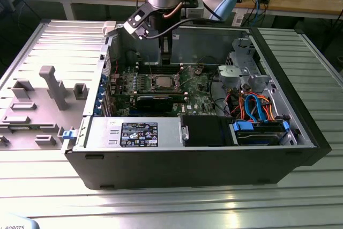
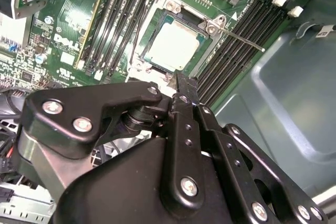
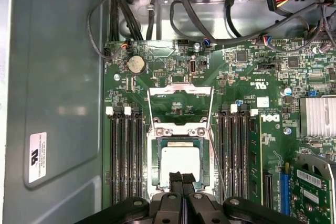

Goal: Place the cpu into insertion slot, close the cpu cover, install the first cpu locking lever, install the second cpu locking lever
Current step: 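Close the cpu cover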

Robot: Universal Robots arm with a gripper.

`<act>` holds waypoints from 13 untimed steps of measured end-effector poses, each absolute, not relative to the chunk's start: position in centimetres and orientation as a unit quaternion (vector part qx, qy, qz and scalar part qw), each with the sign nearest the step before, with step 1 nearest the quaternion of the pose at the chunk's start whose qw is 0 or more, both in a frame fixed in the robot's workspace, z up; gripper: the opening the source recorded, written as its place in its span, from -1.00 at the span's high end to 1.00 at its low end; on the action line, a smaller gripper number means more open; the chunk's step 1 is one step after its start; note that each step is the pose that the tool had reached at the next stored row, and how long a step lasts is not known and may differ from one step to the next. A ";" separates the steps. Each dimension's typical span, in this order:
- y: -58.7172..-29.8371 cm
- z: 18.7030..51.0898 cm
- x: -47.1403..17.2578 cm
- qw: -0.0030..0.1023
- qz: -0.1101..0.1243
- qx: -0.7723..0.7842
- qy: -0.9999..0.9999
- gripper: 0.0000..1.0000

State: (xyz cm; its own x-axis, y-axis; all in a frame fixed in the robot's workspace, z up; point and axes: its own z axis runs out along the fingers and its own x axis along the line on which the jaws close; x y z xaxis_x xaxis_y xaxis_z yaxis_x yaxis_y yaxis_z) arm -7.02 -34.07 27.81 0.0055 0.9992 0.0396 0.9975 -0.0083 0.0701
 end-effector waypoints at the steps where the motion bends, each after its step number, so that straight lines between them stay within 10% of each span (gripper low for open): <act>1: -34.1 27.9 -7.0 0.011 0.039 0.709 0.704 0.79; 13: -34.1 27.9 -6.8 0.011 0.039 0.709 0.704 0.79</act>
State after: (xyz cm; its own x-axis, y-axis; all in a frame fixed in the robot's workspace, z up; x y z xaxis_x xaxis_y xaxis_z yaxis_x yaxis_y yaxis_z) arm -6.81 -34.07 27.91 0.0054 0.9992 0.0396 0.9975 -0.0082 0.0702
